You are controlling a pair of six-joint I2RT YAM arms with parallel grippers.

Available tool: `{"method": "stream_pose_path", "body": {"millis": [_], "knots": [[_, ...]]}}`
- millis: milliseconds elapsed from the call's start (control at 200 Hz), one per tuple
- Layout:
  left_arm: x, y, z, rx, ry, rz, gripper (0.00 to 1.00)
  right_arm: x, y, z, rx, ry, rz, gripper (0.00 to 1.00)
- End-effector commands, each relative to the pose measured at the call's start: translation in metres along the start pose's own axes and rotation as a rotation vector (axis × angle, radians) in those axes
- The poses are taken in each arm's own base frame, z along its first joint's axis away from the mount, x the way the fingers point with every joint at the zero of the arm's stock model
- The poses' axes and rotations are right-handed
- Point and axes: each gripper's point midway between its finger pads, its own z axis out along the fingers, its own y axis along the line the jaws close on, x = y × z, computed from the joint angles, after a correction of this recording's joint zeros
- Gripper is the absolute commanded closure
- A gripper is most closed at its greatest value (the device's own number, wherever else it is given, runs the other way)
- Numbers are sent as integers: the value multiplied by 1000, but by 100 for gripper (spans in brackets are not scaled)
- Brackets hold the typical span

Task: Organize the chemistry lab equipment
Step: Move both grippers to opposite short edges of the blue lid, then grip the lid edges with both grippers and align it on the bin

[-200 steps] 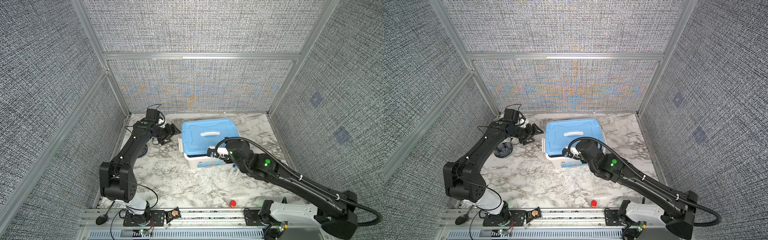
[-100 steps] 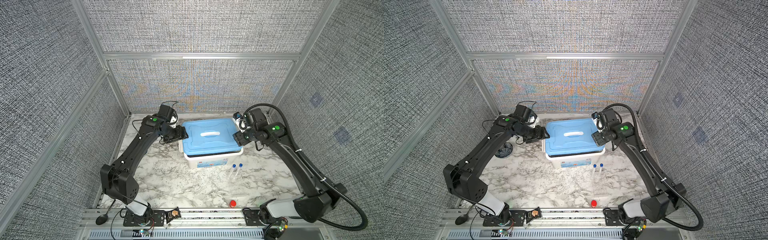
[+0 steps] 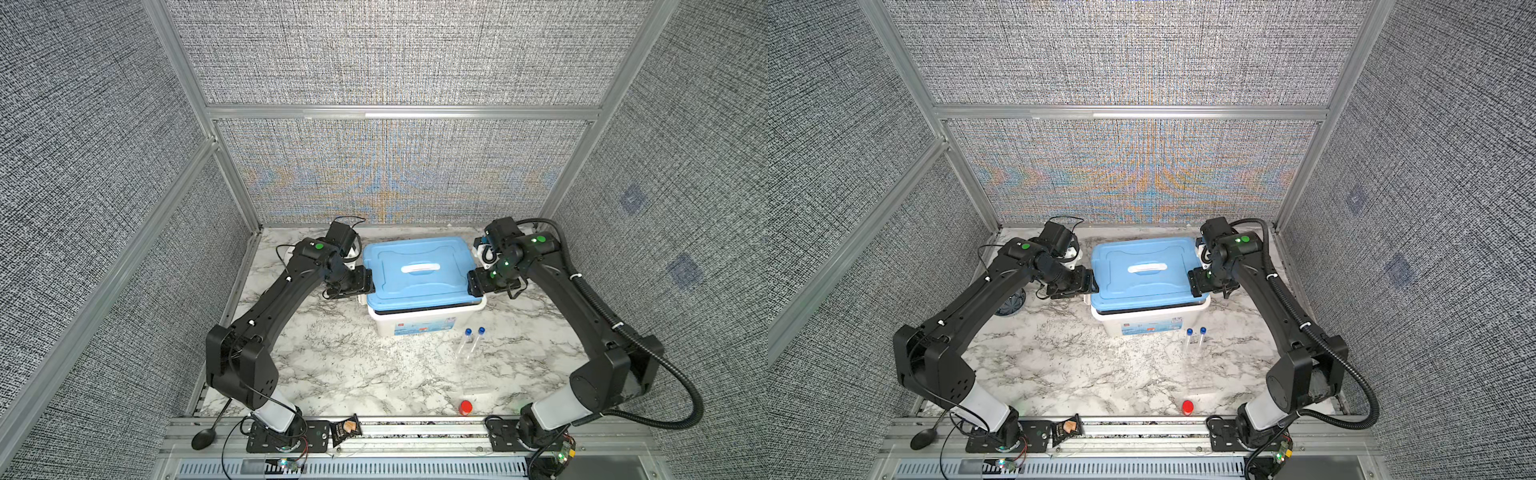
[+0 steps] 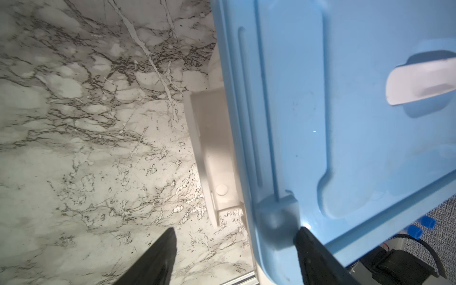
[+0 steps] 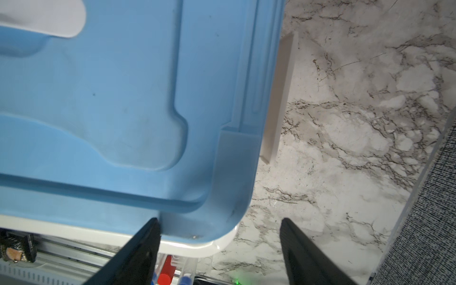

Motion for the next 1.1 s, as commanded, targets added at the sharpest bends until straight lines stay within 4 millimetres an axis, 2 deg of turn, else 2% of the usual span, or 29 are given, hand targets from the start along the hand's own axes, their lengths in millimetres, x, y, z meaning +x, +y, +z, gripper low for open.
{"method": "stream_pose_path", "body": {"millis": [0,180,295,440,565,715,835,970,1095], "knots": [[1,1,4,-10,4,-2,23,10,-5,4,28,42,2,21],[5,6,9,-40,45,-9,23,11,-8,4,43,64,7,22],[5,2,10,-23,40,-4,23,9,-10,0,52,47,8,23],[6,-1,9,-15,42,-2,23,-4,-5,-2,-23,4,46,23],[9,-2,16,-16,61,3,24,-16,-15,6,8,-20,80,22],[19,-2,12,-13,74,-18,25,-7,-10,17,-18,49,57,23],[27,-4,13,21,77,-37,26,3,-9,15,-19,67,17,22],[36,5,15,-20,111,-41,26,10,-14,8,7,75,20,23],[37,7,16,-22,100,-29,26,16,-11,10,3,91,17,24]]}}
